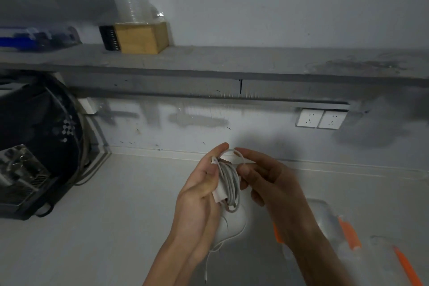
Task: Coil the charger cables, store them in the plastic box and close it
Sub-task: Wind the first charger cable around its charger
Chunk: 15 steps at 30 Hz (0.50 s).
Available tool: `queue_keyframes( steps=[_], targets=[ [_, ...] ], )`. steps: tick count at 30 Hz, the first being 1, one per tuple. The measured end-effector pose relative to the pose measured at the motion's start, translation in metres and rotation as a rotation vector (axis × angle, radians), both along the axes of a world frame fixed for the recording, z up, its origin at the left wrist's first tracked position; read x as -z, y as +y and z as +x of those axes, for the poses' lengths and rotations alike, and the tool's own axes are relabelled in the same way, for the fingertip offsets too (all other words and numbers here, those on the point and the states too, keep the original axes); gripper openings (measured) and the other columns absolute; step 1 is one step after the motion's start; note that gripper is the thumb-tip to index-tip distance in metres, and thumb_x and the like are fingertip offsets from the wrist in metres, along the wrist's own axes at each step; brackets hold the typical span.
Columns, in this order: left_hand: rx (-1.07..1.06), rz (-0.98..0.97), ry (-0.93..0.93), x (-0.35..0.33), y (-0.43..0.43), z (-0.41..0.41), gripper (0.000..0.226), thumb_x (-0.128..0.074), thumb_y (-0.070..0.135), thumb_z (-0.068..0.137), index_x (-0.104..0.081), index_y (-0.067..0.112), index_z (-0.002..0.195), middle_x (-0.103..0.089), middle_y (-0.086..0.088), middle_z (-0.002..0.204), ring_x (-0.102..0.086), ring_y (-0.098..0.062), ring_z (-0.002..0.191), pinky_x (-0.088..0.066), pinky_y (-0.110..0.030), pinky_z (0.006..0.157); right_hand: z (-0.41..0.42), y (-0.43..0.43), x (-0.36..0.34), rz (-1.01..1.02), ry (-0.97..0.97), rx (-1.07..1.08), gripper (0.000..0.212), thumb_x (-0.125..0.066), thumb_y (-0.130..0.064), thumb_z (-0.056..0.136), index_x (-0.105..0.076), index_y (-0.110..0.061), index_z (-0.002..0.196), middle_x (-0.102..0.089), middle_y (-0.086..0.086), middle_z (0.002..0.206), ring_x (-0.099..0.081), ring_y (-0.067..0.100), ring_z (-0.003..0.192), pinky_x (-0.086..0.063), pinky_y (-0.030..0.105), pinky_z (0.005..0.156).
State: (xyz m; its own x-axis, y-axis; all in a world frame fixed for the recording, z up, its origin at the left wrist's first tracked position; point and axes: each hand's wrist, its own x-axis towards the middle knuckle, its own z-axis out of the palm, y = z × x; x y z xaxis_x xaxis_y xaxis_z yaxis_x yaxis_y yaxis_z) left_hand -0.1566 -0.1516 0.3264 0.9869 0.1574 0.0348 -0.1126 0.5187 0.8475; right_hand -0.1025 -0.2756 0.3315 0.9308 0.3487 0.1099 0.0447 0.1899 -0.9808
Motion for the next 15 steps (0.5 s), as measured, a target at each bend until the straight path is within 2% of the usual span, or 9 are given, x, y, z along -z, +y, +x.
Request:
queue_keyframes(
  steps=[2, 5, 6, 8, 12, 15],
  targets=[
    [0.002, -0.024, 0.028, -0.001, 0.003, 0.001, 0.038, -0.036, 0.008, 0.097, -0.061, 0.01, 0.126, -0.069, -0.004, 0.08, -0.066, -0.016, 0.075, -0.055, -0.024, 0.068, 0.001, 0.0, 0.0, 0.001, -0.062, -0.012, 0.027, -0.062, 0.003, 0.085, -0.069, -0.012, 0.107, -0.067, 0.0, 0.063, -0.055, 0.005, 0.052, -0.039, 0.011, 0.047],
    [-0.004, -0.066, 0.062, -0.005, 0.01, 0.003, 0.038, -0.042, 0.012, 0.094, -0.064, 0.012, 0.124, -0.068, -0.01, 0.09, -0.062, -0.024, 0.086, -0.045, -0.036, 0.086, 0.001, -0.002, 0.003, 0.003, -0.091, -0.031, 0.029, -0.06, 0.006, 0.084, -0.067, -0.013, 0.105, -0.068, 0.002, 0.062, -0.053, 0.007, 0.051, -0.039, 0.013, 0.044],
    [-0.013, -0.059, 0.069, -0.006, 0.01, 0.003, 0.038, -0.044, 0.014, 0.093, -0.064, 0.012, 0.124, -0.068, -0.011, 0.092, -0.062, -0.025, 0.088, -0.043, -0.038, 0.087, 0.0, -0.001, 0.005, 0.019, -0.088, -0.019, 0.03, -0.06, 0.008, 0.084, -0.068, -0.015, 0.103, -0.068, 0.003, 0.062, -0.054, 0.008, 0.051, -0.039, 0.015, 0.043],
    [-0.017, -0.015, 0.074, -0.005, 0.008, 0.003, 0.037, -0.042, 0.014, 0.094, -0.064, 0.012, 0.124, -0.069, -0.009, 0.087, -0.065, -0.023, 0.083, -0.046, -0.038, 0.083, -0.003, 0.001, 0.008, 0.061, -0.065, 0.036, 0.03, -0.06, 0.008, 0.084, -0.069, -0.016, 0.099, -0.069, 0.007, 0.063, -0.056, 0.009, 0.052, -0.04, 0.018, 0.042],
    [0.004, 0.047, 0.083, 0.003, 0.002, 0.001, 0.036, -0.037, 0.011, 0.098, -0.064, 0.013, 0.122, -0.071, -0.005, 0.089, -0.069, -0.018, 0.082, -0.055, -0.026, 0.07, -0.009, 0.008, 0.01, 0.066, -0.062, 0.106, 0.026, -0.062, 0.005, 0.083, -0.07, -0.014, 0.099, -0.074, 0.013, 0.071, -0.061, 0.009, 0.054, -0.041, 0.016, 0.043],
    [-0.019, 0.009, 0.116, 0.004, 0.004, 0.001, 0.036, -0.038, 0.008, 0.096, -0.063, 0.009, 0.123, -0.072, -0.012, 0.097, -0.068, -0.025, 0.089, -0.058, -0.033, 0.079, -0.013, 0.009, 0.013, 0.074, -0.021, 0.081, 0.023, -0.062, 0.006, 0.083, -0.071, -0.011, 0.096, -0.074, 0.007, 0.068, -0.061, 0.006, 0.052, -0.04, 0.01, 0.045]
  ],
)
